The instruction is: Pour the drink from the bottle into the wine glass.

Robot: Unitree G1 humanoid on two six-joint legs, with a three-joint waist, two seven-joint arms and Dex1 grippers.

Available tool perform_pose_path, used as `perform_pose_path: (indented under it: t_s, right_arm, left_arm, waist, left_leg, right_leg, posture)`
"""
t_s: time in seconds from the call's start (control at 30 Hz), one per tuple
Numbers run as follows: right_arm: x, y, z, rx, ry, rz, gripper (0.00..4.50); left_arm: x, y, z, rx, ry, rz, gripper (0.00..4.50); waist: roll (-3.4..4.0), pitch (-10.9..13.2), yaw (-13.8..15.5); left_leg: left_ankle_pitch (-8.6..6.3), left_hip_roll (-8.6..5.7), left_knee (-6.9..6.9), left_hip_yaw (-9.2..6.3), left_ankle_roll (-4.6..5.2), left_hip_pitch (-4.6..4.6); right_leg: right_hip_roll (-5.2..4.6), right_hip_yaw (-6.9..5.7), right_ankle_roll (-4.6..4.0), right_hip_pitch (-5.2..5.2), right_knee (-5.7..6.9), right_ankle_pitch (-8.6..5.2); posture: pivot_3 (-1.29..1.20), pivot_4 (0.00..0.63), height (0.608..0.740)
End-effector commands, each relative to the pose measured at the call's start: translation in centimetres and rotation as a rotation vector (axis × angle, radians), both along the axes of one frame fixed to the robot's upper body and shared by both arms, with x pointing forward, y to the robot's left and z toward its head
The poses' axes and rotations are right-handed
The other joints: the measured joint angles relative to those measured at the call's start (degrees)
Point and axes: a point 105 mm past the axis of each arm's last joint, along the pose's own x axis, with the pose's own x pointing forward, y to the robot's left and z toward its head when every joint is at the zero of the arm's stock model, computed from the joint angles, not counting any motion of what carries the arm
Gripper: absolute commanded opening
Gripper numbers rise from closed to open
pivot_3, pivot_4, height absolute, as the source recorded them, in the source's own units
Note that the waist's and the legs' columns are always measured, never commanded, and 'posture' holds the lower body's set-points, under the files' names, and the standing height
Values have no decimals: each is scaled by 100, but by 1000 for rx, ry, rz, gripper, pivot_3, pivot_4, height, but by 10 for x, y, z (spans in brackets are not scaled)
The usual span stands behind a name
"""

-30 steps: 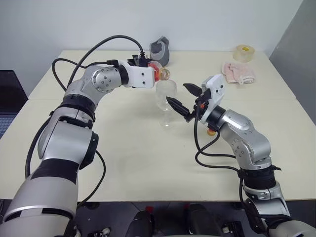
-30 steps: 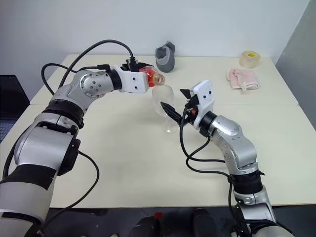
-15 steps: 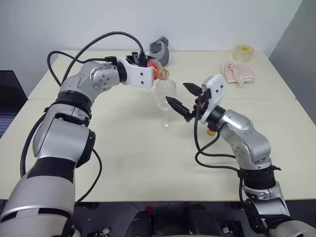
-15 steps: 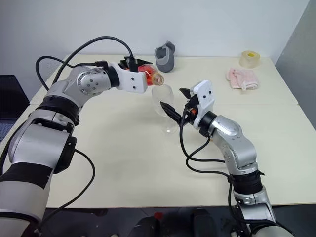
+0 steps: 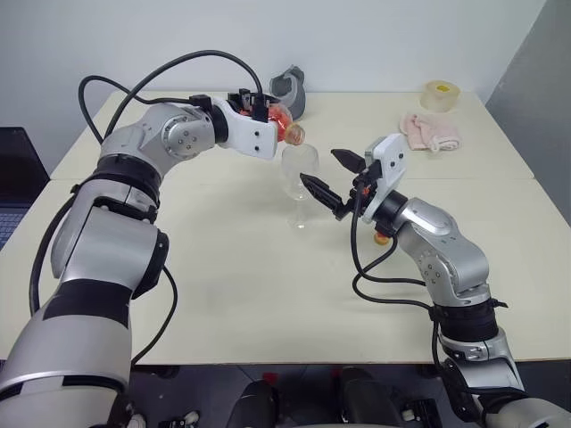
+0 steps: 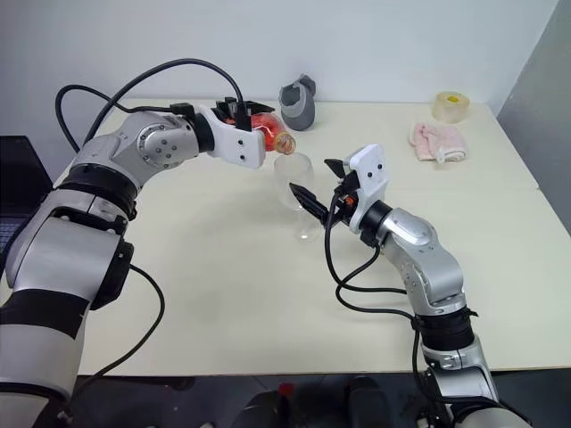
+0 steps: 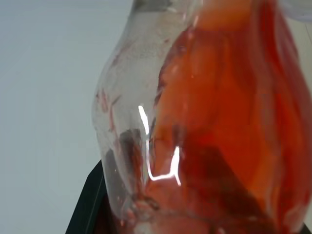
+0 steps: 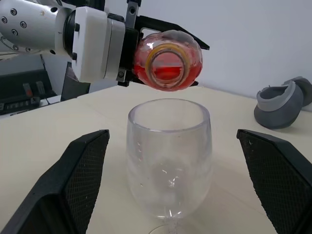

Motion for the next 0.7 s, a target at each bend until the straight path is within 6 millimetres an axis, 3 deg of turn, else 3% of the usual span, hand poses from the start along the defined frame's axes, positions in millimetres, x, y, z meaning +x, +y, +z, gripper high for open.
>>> perform_pose_path:
  t_s: [0.03, 0.7]
  right_arm:
    - [-4, 2, 13, 6, -62, 14, 4500]
    - [-1, 0, 10, 0, -56, 10, 4500]
  left_arm:
    - [-4, 0, 35, -20, -101, -10, 1814]
    - [-5, 3, 42, 26, -167, -7, 1814]
  waist:
    - [0, 0, 0]
    - [0, 0, -1]
  left_leg:
    - [0, 0, 0, 0, 0, 0]
    - [1, -7, 0, -1, 2, -1]
  right_leg:
    - [0, 0, 0, 0, 0, 0]
    - [-6, 2, 1, -5, 7, -1]
  posture:
    - [0, 150, 740]
    - [0, 150, 740]
